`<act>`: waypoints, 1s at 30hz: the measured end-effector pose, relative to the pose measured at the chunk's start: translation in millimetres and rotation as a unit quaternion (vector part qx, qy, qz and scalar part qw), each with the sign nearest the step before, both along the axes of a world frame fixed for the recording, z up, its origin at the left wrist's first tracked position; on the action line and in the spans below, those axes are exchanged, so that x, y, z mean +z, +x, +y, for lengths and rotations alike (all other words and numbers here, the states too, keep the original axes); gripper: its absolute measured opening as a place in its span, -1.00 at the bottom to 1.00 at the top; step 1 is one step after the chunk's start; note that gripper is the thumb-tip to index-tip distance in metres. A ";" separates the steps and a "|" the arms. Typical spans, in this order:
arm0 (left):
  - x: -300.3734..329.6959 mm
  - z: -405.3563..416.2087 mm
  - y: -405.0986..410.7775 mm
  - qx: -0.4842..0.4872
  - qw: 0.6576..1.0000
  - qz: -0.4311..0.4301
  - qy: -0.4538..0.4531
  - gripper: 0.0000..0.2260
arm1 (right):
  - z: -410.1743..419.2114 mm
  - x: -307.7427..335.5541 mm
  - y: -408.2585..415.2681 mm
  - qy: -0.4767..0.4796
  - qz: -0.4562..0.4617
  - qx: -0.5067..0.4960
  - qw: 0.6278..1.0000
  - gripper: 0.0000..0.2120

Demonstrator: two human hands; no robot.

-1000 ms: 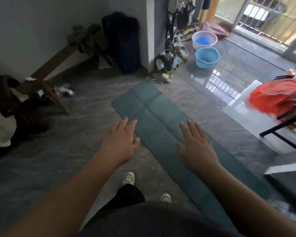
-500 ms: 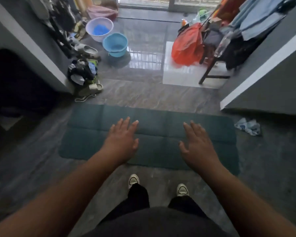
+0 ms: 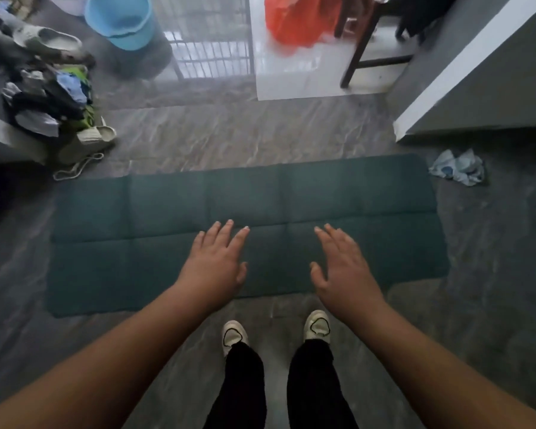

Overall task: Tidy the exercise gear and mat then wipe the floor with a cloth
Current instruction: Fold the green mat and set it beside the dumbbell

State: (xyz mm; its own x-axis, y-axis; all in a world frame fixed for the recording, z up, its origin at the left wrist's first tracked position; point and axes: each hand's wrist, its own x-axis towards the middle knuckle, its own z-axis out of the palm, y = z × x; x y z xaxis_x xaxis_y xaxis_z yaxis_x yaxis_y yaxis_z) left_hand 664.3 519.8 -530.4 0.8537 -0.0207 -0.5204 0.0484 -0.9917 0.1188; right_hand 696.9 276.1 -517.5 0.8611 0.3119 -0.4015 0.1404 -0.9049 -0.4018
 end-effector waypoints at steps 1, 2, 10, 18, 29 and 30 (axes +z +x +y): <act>-38.4 -1.4 5.7 -0.005 1.000 0.005 0.005 -0.37 | -0.2 -40.4 6.0 -0.003 0.003 0.004 1.000 -0.38; -78.0 -3.0 9.8 -0.011 1.000 0.013 0.005 -0.37 | -0.5 -83.1 10.5 -0.011 0.007 0.016 1.000 -0.37; -390.4 -2.4 12.2 -0.047 0.998 0.037 0.024 -0.35 | -15.2 -403.6 22.4 -0.053 0.034 0.129 0.990 -0.33; -580.6 12.1 -18.1 -0.147 0.989 0.016 0.008 -0.35 | -25.5 -593.0 12.9 -0.081 0.023 0.353 0.932 -0.29; -633.2 4.4 -58.6 -0.204 0.975 0.089 0.027 -0.23 | -41.4 -642.4 -0.1 -0.184 0.032 0.479 0.858 0.14; -631.7 2.2 -60.7 -0.207 0.974 0.093 0.021 -0.23 | -40.5 -643.1 -1.9 -0.191 0.027 0.481 0.855 0.16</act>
State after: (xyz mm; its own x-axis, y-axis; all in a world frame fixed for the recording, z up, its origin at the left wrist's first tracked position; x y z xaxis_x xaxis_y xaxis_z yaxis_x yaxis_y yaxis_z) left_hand 603.6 522.1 -1162.2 0.6671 -0.3183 -0.6735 -0.3394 -0.9347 0.1056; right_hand 695.0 235.6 -1160.6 0.2566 0.7031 -0.6631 0.8840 -0.4482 -0.1331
